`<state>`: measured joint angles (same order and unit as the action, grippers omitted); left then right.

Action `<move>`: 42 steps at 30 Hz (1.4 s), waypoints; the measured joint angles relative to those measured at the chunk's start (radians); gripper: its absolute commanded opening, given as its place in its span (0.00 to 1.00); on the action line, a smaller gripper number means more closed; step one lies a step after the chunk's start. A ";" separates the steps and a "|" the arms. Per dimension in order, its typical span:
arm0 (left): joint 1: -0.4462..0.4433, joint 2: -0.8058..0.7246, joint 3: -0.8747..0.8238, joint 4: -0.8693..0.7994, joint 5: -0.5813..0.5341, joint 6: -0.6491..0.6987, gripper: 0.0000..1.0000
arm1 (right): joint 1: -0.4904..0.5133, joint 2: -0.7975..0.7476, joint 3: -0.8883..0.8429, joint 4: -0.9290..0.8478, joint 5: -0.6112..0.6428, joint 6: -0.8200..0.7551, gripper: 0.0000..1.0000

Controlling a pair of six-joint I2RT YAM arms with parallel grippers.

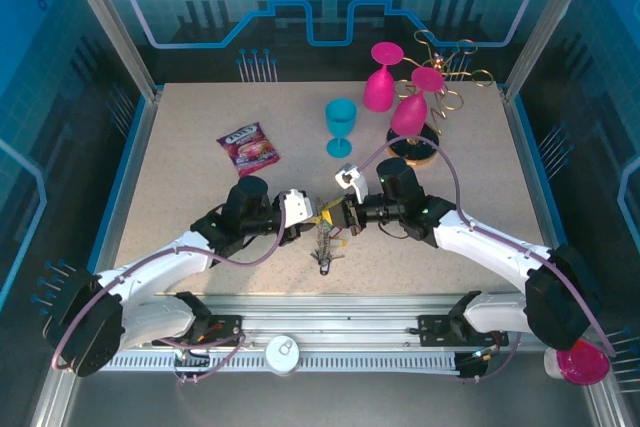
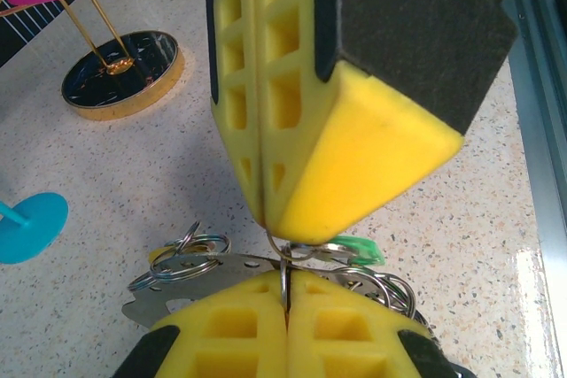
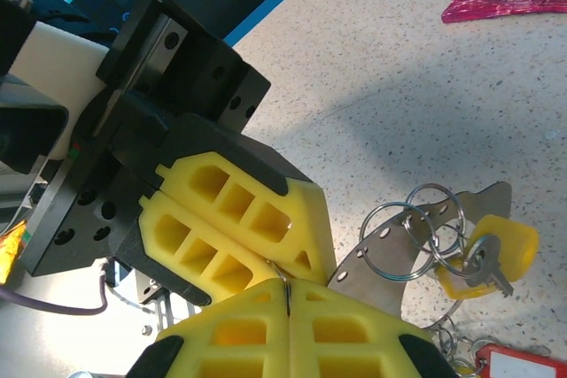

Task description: Put the keys on the keyring

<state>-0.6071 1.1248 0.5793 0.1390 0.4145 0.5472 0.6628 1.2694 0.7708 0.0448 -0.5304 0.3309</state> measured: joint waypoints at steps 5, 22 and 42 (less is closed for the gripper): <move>0.000 0.001 0.001 -0.004 0.000 -0.025 0.00 | 0.006 0.003 0.014 -0.019 0.020 -0.012 0.00; 0.001 0.007 0.005 -0.007 0.000 -0.105 0.00 | 0.006 0.012 0.023 -0.030 0.037 -0.026 0.00; 0.012 0.010 0.005 0.000 -0.001 -0.162 0.00 | 0.043 0.031 0.085 -0.119 0.154 -0.045 0.00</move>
<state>-0.5949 1.1343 0.5846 0.1390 0.4137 0.3855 0.7063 1.3006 0.8555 -0.0738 -0.3763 0.2863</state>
